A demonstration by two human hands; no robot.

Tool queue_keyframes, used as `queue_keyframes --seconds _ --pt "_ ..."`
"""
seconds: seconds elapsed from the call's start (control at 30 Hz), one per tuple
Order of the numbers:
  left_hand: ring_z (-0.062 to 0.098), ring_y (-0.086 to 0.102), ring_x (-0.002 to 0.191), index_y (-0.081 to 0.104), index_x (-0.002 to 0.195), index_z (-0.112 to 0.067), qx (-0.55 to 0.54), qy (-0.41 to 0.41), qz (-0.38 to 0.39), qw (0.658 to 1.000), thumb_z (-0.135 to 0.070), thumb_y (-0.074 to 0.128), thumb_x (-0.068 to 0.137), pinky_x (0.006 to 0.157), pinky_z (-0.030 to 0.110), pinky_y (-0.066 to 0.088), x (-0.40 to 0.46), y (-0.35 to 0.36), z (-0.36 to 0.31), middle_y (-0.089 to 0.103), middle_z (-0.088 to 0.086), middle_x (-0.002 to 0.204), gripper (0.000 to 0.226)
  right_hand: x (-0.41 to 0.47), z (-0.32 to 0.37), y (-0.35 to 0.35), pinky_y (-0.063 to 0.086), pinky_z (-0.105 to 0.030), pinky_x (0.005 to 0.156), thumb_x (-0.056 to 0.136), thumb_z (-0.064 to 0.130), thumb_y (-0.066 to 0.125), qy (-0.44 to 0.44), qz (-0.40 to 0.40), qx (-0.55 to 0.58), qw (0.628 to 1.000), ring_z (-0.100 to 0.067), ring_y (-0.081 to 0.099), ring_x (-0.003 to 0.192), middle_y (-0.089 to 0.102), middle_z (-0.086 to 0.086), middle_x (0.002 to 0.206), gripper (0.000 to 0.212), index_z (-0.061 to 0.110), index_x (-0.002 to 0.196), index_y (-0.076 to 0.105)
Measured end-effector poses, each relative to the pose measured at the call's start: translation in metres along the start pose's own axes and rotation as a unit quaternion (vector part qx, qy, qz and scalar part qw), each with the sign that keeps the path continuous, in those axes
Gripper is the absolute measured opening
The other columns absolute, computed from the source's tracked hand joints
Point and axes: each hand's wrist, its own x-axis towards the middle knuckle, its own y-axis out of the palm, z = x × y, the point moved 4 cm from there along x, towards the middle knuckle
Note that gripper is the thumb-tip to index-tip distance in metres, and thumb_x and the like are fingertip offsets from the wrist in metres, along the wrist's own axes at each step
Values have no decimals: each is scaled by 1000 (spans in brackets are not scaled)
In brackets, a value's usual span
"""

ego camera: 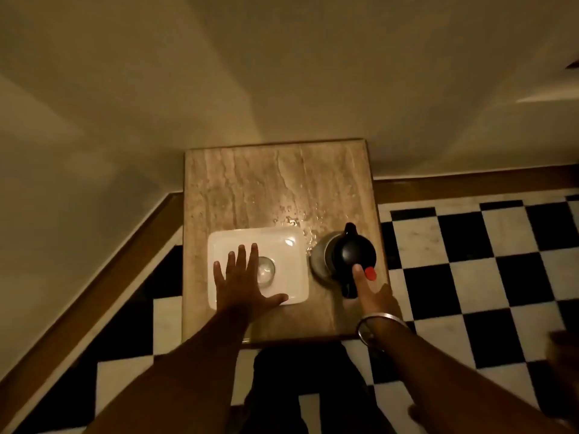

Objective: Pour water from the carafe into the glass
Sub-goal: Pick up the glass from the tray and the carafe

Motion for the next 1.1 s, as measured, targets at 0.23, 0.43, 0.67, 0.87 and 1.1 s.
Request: queue_keyframes --seconds 0.23,0.43,0.67,0.87,1.1 --pt "37 27 144 7 153 -14 -153 -97 -35 983 -75 77 55 118 57 14 15 47 18 29 16 158 135 22 19 41 33 -55 112 13 105 38 71 36 245 966 -39 47 129 49 -19 145 158 16 144 39" --pt "31 49 125 28 144 -23 -326 -127 -91 932 -62 88 52 105 58 42 31 82 21 53 8 138 117 37 16 52 52 -43 88 20 95 58 65 -1 342 938 -26 63 98 61 -4 116 145 20 143 38" --pt "22 48 129 39 140 -26 -434 -99 -154 882 -43 89 64 110 43 35 50 92 11 54 4 139 92 50 8 52 57 -35 64 48 82 62 -4 -5 356 934 -16 63 66 69 -9 105 87 22 111 59" --pt "28 63 110 55 125 -12 -393 -64 -186 898 -24 92 64 96 33 43 51 62 6 67 5 118 73 49 12 41 51 -28 50 59 75 59 -51 9 311 949 -12 58 55 65 -2 77 56 29 90 61" --pt "20 64 105 56 121 -18 -403 -65 -187 893 -25 91 65 93 30 45 32 28 5 64 -8 111 66 54 13 13 56 -48 83 24 94 59 -60 -16 201 978 -25 64 81 65 -1 88 110 23 109 59"
